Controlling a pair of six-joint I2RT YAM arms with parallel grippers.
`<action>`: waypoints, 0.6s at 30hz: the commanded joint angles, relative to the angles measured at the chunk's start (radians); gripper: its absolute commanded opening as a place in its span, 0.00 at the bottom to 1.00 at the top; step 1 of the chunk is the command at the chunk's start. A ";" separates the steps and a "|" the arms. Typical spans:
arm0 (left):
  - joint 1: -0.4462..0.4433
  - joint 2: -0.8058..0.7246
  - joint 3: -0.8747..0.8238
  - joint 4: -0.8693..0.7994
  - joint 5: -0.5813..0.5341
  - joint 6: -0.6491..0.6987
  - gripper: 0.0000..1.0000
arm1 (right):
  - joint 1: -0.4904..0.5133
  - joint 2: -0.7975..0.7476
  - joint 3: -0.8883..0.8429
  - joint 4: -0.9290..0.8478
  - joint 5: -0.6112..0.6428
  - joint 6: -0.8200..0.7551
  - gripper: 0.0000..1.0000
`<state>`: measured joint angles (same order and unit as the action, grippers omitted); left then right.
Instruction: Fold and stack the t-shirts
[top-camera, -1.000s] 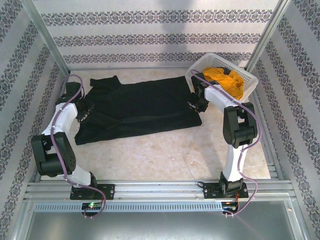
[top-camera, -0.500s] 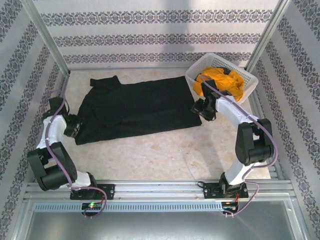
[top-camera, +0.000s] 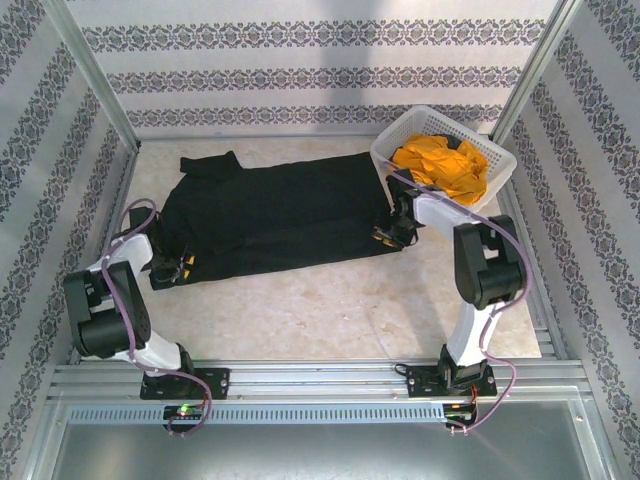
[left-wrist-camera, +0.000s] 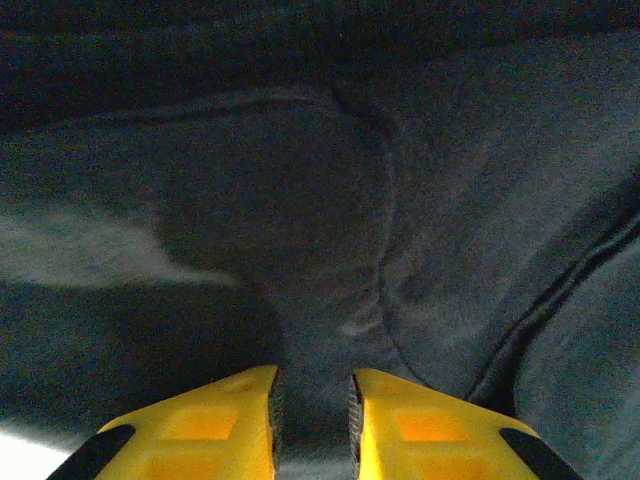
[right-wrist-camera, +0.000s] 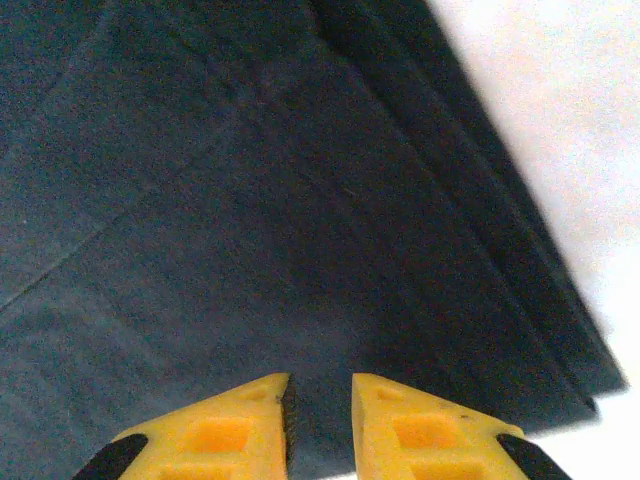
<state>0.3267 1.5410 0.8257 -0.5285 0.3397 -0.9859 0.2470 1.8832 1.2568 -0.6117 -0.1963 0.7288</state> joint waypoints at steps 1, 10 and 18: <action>-0.002 0.044 0.019 0.024 -0.038 -0.037 0.25 | 0.022 0.088 0.097 -0.124 0.057 -0.030 0.26; 0.034 -0.062 -0.091 -0.051 -0.115 -0.018 0.26 | 0.070 0.095 0.015 -0.261 0.115 -0.039 0.31; 0.108 -0.239 -0.267 -0.136 -0.104 0.009 0.25 | 0.097 -0.161 -0.295 -0.237 0.111 0.057 0.31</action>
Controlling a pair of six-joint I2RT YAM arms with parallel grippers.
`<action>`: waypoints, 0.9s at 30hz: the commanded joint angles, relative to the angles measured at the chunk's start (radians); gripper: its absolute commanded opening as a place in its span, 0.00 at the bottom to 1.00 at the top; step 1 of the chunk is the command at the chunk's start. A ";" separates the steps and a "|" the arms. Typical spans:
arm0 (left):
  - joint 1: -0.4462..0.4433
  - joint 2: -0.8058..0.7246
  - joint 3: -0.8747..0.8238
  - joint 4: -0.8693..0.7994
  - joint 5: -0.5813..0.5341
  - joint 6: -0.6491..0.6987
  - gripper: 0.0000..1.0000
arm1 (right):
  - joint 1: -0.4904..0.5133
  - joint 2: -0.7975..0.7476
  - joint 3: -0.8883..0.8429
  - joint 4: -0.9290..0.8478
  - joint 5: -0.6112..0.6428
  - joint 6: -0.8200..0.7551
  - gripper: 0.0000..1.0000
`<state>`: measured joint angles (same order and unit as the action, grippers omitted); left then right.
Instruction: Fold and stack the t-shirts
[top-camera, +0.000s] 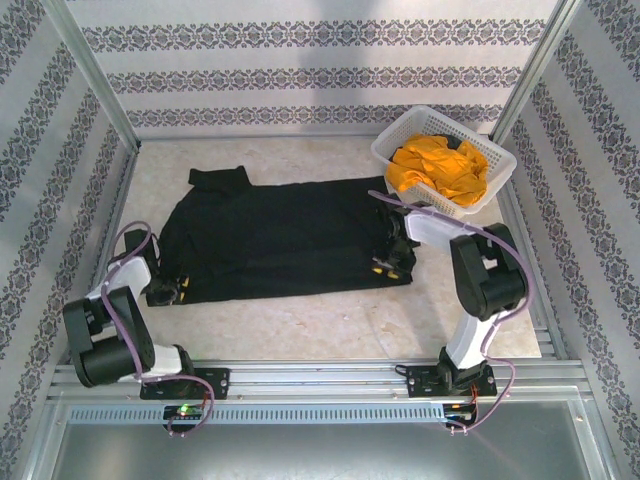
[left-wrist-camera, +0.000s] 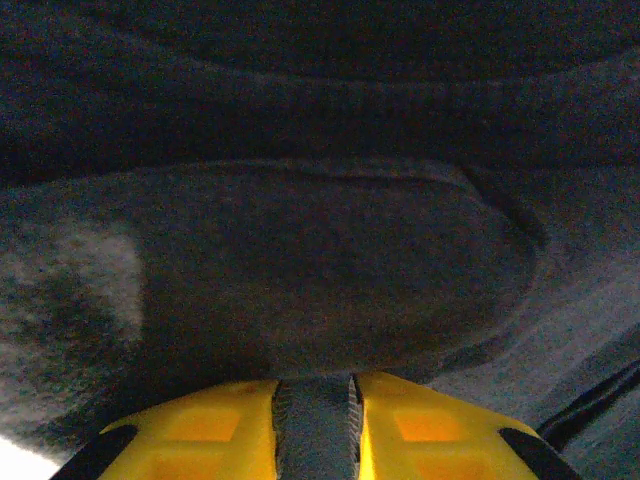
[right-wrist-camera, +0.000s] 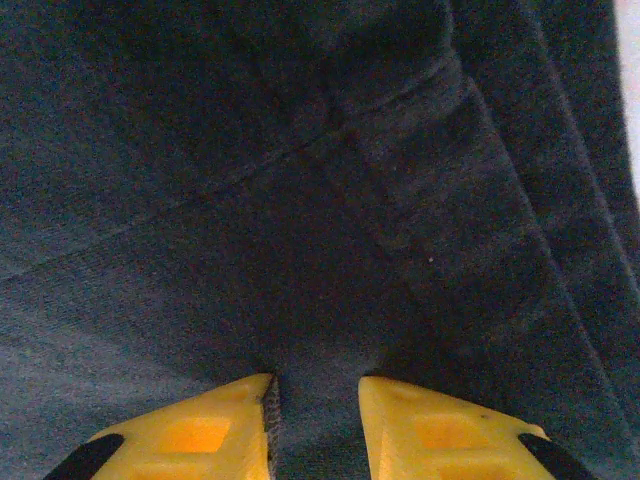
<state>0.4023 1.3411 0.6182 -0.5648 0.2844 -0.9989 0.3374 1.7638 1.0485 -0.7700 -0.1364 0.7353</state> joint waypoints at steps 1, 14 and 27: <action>0.043 -0.062 -0.080 -0.108 -0.052 0.025 0.25 | 0.010 -0.083 -0.127 -0.073 0.043 0.072 0.31; -0.189 -0.148 0.157 -0.183 -0.075 -0.155 0.50 | 0.052 -0.419 -0.116 0.142 -0.079 0.025 0.48; -0.391 -0.138 0.052 -0.066 -0.013 -0.406 0.52 | 0.118 -0.321 -0.062 0.491 -0.433 0.093 0.56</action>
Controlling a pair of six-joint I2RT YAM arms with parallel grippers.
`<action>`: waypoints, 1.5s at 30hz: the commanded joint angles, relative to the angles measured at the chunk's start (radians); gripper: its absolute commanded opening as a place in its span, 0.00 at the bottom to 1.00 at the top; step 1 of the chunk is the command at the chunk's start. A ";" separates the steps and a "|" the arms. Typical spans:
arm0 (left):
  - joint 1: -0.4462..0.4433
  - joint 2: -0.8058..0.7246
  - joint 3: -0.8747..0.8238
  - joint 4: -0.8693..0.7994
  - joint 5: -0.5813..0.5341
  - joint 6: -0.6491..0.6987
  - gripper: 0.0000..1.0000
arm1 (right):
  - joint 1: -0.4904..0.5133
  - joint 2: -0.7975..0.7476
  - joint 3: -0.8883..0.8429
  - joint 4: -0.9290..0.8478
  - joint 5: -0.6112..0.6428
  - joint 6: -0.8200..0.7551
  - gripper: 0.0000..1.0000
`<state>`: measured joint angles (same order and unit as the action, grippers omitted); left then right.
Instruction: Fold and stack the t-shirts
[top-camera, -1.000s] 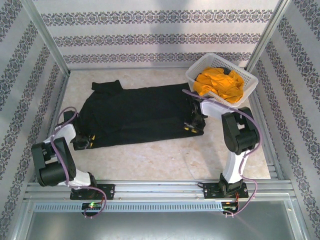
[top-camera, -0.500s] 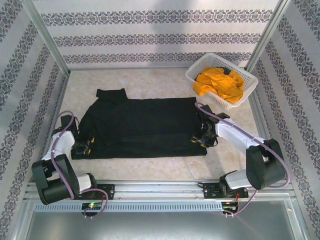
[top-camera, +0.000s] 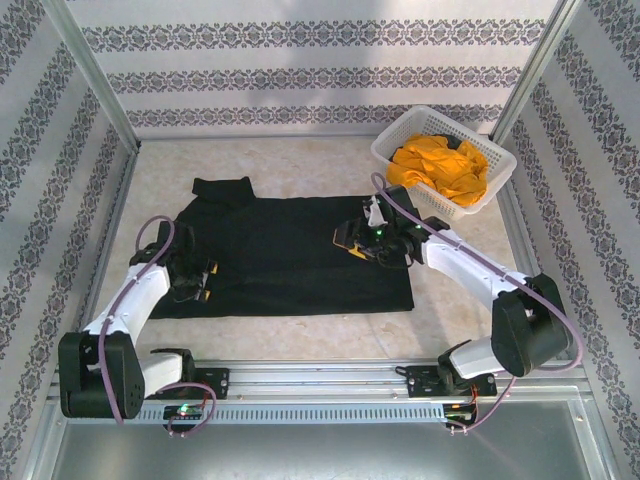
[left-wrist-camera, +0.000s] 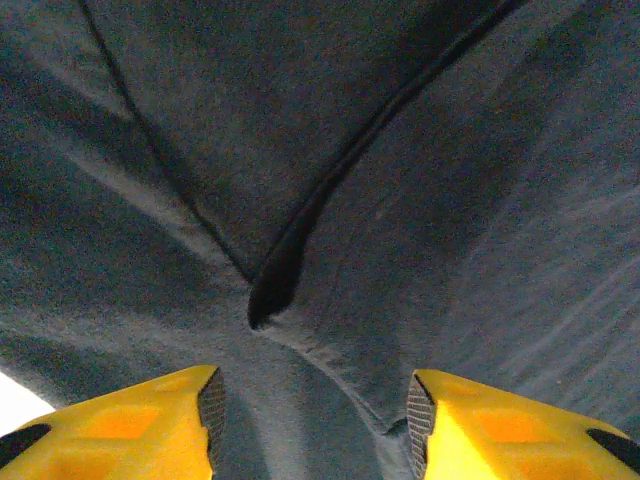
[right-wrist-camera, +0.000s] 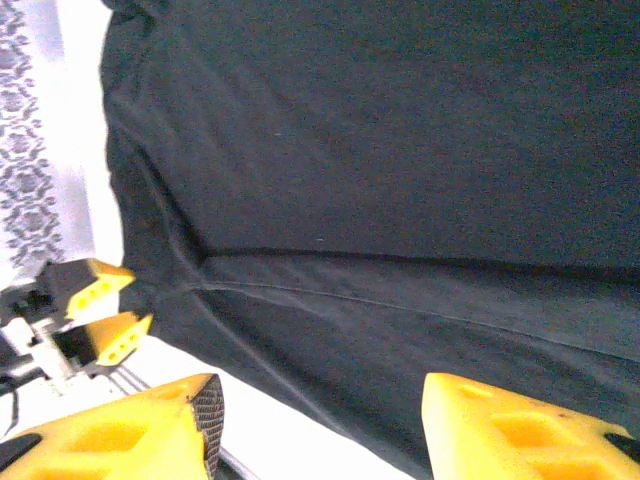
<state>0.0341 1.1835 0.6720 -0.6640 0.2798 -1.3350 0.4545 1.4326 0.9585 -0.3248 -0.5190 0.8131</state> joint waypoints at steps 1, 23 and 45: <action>-0.030 0.028 -0.001 0.022 -0.019 -0.069 0.52 | 0.001 0.011 0.026 0.046 -0.047 0.017 0.56; -0.037 0.095 0.009 0.114 -0.078 -0.071 0.13 | 0.003 0.011 0.007 0.075 -0.046 0.055 0.55; -0.215 0.547 0.571 -0.159 -0.104 0.434 0.00 | -0.017 0.045 0.024 0.081 -0.053 0.064 0.53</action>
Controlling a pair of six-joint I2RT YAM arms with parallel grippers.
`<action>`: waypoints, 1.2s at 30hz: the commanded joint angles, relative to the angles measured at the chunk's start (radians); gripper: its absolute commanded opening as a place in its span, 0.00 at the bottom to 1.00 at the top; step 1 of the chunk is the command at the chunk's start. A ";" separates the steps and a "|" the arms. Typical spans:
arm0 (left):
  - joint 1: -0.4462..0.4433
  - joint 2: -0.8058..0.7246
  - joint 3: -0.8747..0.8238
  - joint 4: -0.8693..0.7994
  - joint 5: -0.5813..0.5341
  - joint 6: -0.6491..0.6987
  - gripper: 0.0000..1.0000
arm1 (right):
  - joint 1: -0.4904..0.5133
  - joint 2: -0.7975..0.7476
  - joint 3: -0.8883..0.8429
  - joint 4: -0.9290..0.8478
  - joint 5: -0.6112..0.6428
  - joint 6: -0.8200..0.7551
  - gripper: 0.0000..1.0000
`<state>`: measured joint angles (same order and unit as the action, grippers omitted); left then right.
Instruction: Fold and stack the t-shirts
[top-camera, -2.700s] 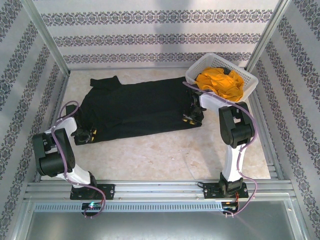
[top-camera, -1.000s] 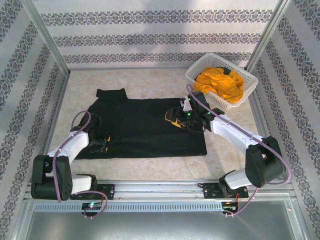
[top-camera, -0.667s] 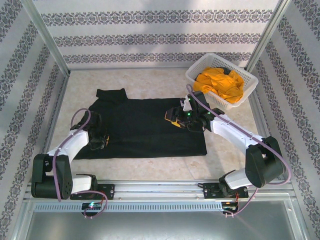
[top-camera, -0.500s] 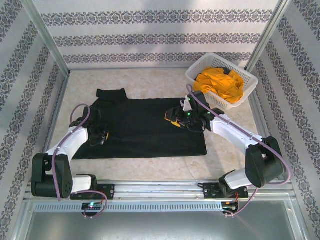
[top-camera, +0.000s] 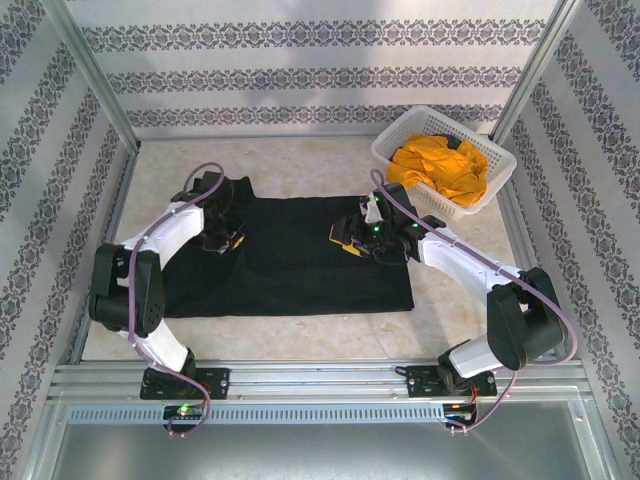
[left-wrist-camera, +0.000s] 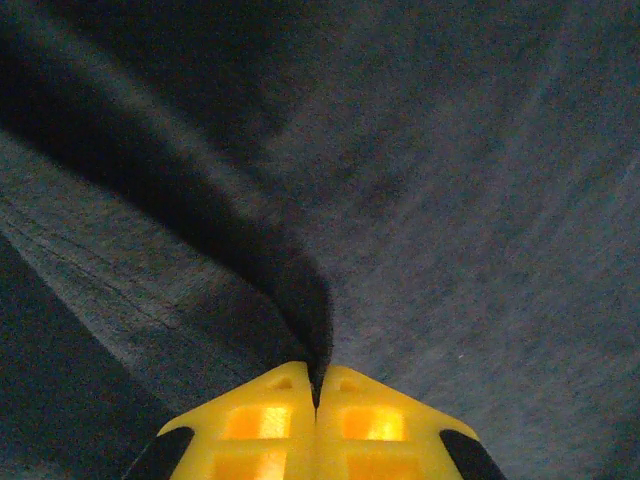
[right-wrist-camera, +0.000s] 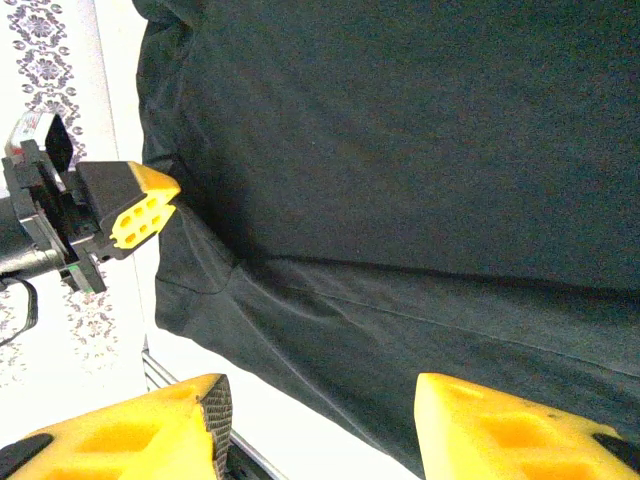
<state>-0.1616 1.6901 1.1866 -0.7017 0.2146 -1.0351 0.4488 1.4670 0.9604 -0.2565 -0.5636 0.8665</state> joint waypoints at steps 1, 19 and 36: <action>-0.027 0.060 0.074 -0.137 -0.043 0.157 0.00 | -0.013 0.010 0.022 0.013 -0.014 0.010 0.53; -0.070 0.044 0.159 -0.048 -0.093 0.303 0.52 | -0.052 -0.065 -0.097 0.020 0.087 0.038 0.49; 0.083 -0.048 -0.083 0.011 -0.041 0.194 0.10 | -0.062 -0.070 -0.135 0.029 0.148 0.066 0.35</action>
<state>-0.0895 1.5852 1.0576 -0.7036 0.1646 -0.8383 0.3759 1.3834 0.7868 -0.2344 -0.4297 0.9371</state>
